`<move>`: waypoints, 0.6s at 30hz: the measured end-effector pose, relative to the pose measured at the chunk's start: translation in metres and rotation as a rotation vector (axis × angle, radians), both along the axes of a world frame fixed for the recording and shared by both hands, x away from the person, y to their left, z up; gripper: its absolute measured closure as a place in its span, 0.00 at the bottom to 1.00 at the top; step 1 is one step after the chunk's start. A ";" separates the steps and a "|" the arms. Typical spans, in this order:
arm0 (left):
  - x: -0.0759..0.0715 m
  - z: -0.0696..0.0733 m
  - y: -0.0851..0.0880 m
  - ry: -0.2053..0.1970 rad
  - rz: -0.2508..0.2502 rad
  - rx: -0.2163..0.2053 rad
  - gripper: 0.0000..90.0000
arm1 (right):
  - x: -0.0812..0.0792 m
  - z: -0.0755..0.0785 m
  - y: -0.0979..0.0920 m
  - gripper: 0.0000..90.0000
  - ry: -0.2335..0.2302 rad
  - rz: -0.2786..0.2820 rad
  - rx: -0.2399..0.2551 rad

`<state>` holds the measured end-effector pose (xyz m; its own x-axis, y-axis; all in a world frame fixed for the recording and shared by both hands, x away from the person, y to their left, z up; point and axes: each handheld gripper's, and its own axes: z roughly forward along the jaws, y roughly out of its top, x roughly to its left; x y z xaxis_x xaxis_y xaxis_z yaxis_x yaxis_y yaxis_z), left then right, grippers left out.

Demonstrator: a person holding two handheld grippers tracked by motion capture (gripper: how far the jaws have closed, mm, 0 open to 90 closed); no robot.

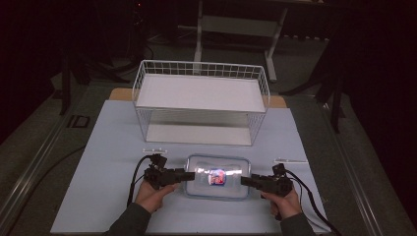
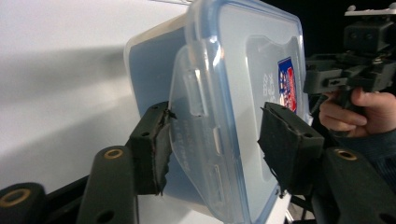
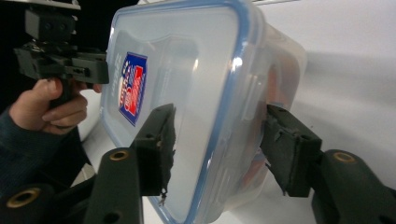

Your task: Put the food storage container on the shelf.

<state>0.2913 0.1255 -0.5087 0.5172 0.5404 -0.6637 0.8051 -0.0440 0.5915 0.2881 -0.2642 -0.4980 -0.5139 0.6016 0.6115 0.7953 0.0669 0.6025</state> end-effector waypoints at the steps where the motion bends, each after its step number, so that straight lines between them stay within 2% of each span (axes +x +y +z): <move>1: -0.001 0.000 0.001 -0.002 -0.005 -0.002 0.53 | -0.001 0.000 -0.001 0.53 -0.002 0.002 0.006; 8: -0.008 0.002 0.001 -0.036 -0.015 0.011 0.53 | -0.006 0.001 -0.004 0.57 -0.009 0.013 0.020; 14: -0.011 -0.001 0.000 -0.053 0.008 -0.002 0.53 | -0.008 0.001 -0.002 0.56 -0.024 0.006 0.010; 18: -0.013 0.000 0.000 -0.065 0.006 0.007 0.53 | -0.009 0.002 -0.002 0.56 -0.025 0.007 0.005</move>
<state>0.2786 0.1255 -0.5085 0.5558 0.5484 -0.6248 0.7653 -0.0440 0.6421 0.2791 -0.2663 -0.4964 -0.5332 0.5947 0.6017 0.7795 0.0691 0.6225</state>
